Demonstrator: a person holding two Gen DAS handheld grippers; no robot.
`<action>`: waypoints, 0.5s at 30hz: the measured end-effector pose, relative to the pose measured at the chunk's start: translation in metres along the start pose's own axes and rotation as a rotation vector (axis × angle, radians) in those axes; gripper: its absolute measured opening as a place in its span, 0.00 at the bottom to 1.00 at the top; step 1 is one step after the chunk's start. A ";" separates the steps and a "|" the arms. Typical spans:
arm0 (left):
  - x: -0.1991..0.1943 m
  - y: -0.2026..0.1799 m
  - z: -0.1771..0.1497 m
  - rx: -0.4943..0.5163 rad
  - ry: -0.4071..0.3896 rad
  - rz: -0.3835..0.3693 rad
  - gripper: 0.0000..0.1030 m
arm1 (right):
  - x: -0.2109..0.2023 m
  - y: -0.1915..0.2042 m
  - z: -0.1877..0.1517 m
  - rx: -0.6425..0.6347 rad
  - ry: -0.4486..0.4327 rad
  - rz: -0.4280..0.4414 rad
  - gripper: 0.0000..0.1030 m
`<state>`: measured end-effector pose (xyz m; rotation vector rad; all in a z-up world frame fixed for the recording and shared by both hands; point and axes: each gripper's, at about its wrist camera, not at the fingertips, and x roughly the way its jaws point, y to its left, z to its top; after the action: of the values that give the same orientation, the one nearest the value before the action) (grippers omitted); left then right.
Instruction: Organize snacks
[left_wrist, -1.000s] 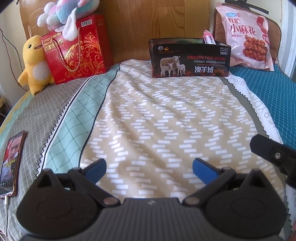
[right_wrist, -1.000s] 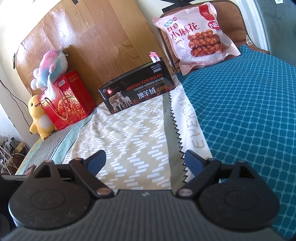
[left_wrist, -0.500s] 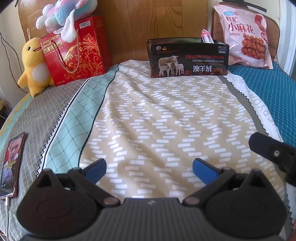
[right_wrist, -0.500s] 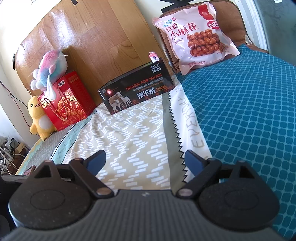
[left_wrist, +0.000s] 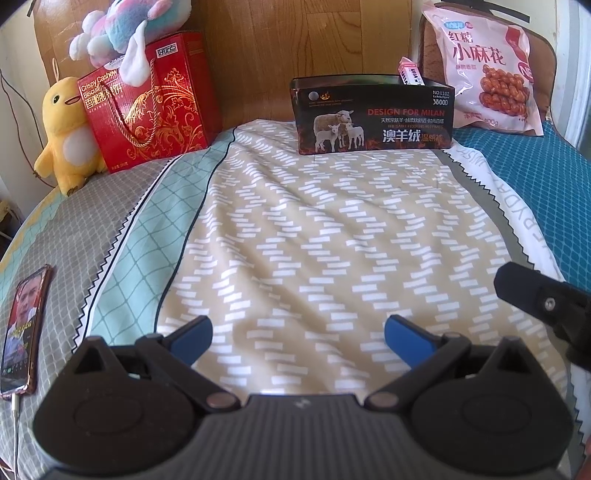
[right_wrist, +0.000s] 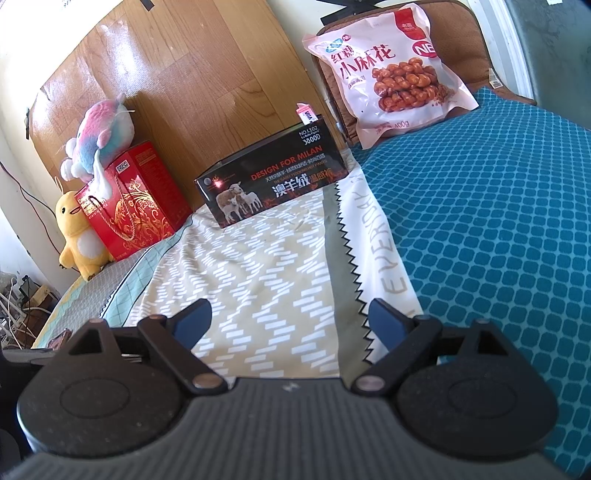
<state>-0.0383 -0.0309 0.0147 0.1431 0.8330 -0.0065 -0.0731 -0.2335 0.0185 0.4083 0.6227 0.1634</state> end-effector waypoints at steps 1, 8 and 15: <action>0.000 0.000 0.000 0.000 0.000 0.000 1.00 | 0.000 0.000 0.000 0.000 -0.001 0.000 0.91; -0.001 -0.001 0.001 0.007 -0.008 0.001 1.00 | -0.004 0.000 -0.002 -0.002 -0.021 -0.009 0.91; -0.002 -0.001 0.003 0.009 -0.016 -0.002 1.00 | -0.007 0.001 -0.004 0.003 -0.030 -0.016 0.91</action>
<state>-0.0380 -0.0321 0.0182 0.1508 0.8176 -0.0136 -0.0817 -0.2327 0.0198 0.4082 0.5963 0.1405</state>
